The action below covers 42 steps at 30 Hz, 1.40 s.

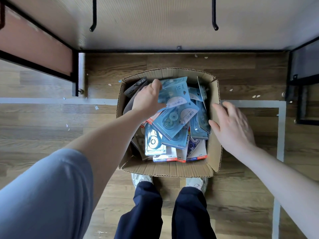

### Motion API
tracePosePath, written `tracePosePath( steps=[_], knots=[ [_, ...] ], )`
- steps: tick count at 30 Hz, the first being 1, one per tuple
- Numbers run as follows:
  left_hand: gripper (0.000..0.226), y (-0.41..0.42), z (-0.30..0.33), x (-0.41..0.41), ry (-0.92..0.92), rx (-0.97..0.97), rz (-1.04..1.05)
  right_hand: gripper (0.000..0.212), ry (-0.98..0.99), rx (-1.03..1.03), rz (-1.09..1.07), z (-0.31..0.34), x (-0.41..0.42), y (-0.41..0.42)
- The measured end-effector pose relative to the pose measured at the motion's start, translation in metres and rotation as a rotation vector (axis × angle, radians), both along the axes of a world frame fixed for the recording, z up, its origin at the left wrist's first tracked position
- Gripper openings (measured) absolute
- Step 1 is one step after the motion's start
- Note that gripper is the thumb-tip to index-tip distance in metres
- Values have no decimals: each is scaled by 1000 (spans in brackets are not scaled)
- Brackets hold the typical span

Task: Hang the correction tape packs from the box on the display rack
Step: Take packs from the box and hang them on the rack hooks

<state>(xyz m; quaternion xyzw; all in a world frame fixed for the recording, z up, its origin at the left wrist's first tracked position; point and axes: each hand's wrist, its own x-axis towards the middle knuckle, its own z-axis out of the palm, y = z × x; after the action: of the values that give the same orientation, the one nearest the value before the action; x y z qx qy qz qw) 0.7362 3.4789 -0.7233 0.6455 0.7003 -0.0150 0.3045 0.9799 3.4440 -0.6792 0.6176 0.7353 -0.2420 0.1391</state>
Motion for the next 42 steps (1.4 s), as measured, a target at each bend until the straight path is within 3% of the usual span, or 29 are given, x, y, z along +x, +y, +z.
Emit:
tracePosePath(
  steps=[5,18,25,35,42],
  knots=[
    [32,-12,0,-10,-114,-21,123,48,10,-47,-13,1,-6,0],
    [26,-34,16,-48,-515,-217,595,46,9,-180,-133,-22,-44,5],
    [31,-40,6,-55,-537,-222,577,50,-15,-213,-297,-56,-60,4],
    [33,-55,-8,-65,-544,-211,654,77,-42,-205,-598,-87,-77,4],
    [34,-59,-15,-76,-518,-236,668,83,-52,-160,-702,-89,-90,3]
  ],
)
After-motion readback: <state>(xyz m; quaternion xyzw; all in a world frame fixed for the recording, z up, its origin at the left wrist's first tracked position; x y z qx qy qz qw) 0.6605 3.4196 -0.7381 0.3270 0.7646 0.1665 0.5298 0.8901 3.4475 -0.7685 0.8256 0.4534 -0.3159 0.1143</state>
